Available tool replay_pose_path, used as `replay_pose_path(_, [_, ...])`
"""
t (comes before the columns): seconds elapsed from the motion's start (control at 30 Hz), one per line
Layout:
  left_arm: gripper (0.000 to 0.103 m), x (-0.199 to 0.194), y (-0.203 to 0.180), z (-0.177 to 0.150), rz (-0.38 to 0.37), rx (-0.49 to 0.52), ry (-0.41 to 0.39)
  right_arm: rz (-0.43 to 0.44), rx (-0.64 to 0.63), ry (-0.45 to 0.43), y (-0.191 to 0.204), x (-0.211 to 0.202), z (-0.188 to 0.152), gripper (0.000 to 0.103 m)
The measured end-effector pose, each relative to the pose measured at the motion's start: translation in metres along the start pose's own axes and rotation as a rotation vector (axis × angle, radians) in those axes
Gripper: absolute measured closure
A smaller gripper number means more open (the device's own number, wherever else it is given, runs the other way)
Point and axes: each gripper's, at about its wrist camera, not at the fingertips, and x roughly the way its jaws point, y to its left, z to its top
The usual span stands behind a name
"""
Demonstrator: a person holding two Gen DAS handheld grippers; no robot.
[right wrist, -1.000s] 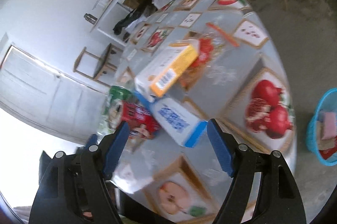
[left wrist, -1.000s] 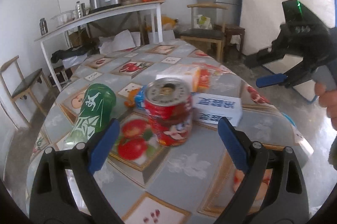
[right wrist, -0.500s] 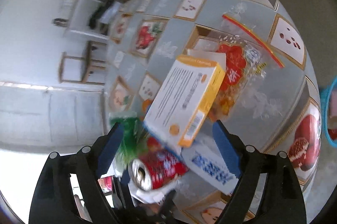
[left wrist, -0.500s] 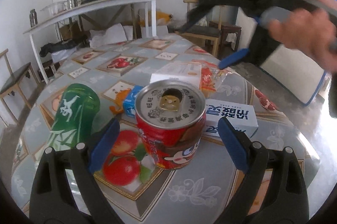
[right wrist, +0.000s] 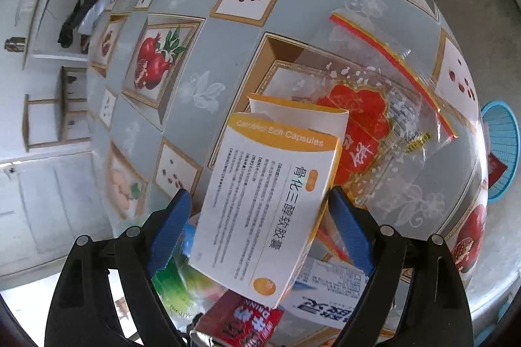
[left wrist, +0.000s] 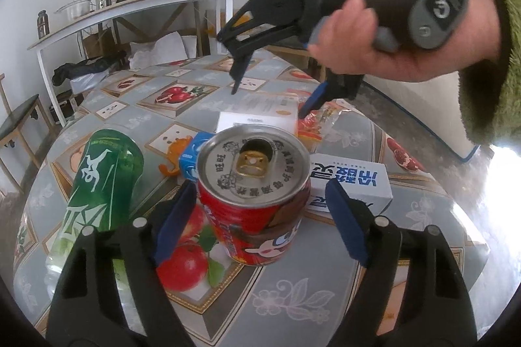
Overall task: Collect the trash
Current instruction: 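Grasp the white-orange Calcitriol medicine box with the right tool, then grasp the red can with the left tool while the right tool holds the Calcitriol box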
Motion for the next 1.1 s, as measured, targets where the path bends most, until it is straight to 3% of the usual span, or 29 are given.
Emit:
replay_pose_path(0.2, [0.029,-0.002,-0.004,-0.002,-0.001,0.007,-0.002,-0.061,0.014,-0.006,0.010,0.015,0.005,0.018])
replay_pose_path(0.43, [0.029,-0.003,-0.004,-0.002,-0.002,0.008,-0.004,-0.070,0.028,0.016,0.009,0.025,0.009,0.018])
replay_pose_path(0.83, [0.029,-0.011,-0.006,-0.009,-0.005,0.009,-0.009,0.111,-0.070,-0.025,-0.007,-0.015,-0.013,0.025])
replay_pose_path(1.1, [0.028,-0.017,-0.003,-0.013,0.013,0.003,-0.014,0.265,-0.108,-0.183,-0.052,-0.084,-0.047,0.026])
